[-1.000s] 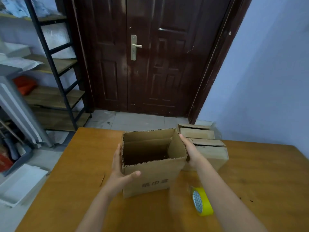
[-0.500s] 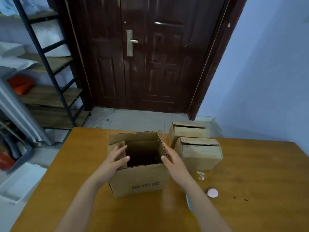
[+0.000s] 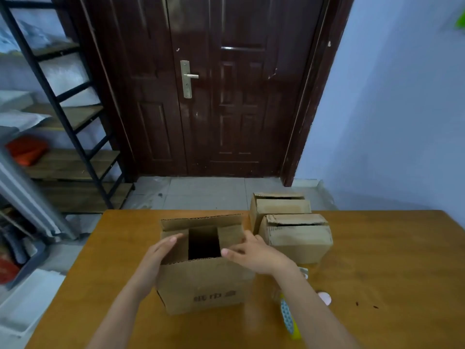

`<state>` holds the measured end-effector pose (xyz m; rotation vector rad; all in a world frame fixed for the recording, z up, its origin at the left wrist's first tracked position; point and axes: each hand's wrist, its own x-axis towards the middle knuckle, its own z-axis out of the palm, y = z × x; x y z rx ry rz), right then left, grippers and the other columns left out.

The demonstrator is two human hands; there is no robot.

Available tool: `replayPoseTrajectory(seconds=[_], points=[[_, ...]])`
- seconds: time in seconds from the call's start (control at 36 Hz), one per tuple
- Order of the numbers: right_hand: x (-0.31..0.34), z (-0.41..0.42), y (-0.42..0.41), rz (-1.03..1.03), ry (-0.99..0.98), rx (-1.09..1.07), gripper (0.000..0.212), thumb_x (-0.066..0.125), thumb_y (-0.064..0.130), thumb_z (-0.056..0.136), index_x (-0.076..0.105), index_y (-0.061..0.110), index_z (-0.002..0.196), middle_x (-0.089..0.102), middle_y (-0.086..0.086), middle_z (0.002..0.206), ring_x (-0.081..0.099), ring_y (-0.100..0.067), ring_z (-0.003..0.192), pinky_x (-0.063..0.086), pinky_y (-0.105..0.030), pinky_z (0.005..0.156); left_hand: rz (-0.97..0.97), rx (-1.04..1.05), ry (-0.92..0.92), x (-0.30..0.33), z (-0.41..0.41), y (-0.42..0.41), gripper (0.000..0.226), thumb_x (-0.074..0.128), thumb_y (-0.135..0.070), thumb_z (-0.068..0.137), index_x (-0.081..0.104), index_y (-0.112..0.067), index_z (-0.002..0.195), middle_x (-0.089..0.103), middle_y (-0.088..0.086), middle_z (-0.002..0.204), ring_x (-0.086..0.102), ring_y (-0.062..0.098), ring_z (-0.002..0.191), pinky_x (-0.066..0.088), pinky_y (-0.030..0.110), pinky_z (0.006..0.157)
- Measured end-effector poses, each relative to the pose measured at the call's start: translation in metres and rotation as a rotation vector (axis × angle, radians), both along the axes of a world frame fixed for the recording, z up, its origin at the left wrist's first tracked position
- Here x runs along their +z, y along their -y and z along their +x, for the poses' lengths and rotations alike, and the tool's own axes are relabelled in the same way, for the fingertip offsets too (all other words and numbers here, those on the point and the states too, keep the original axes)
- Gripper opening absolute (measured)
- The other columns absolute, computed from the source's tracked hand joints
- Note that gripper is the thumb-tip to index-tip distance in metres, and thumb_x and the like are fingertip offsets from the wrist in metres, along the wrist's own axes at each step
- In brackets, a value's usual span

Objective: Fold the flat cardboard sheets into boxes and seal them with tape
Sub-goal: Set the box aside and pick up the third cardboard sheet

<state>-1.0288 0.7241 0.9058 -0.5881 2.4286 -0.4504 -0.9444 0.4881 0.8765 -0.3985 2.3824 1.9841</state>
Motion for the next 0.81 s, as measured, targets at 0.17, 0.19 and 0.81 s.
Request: replayPoseTrajectory(seconds=[0.17,0.19,0.81], points=[[-0.010,0.004,0.005,-0.011,-0.104,-0.113,0.081,0.040,0.074,0.080,0.035,0.024,0.144,0.019,0.001,0.156,0.024,-0.024,0.142,0.034,-0.045,0.110,-0.210,0.197,-0.151,0.002,-0.008,-0.004,0.014,0.053,-0.025,0.093,0.066,-0.028,0.089,0.067,-0.006,0.091,0.059,0.010,0.090,0.045,0.015,0.070],[-0.014,0.005,0.004,-0.052,-0.137,-0.168,0.082,0.045,0.071,0.079,0.032,0.023,0.144,0.023,0.001,0.154,0.030,-0.022,0.138,0.039,-0.042,0.107,-0.262,0.239,-0.187,0.001,-0.011,-0.005,0.015,0.054,-0.021,0.094,0.063,-0.030,0.086,0.065,-0.008,0.090,0.059,0.010,0.089,0.046,0.013,0.068],[-0.070,0.007,0.026,-0.161,-0.394,-0.237,0.061,0.026,0.060,0.093,0.024,0.032,0.147,0.004,0.011,0.158,-0.006,-0.017,0.146,0.003,-0.033,0.117,-0.948,-0.227,-0.216,-0.041,-0.026,0.018,0.069,0.021,-0.067,0.083,0.056,-0.028,0.127,0.048,-0.009,0.135,0.040,0.018,0.128,0.028,0.035,0.108]])
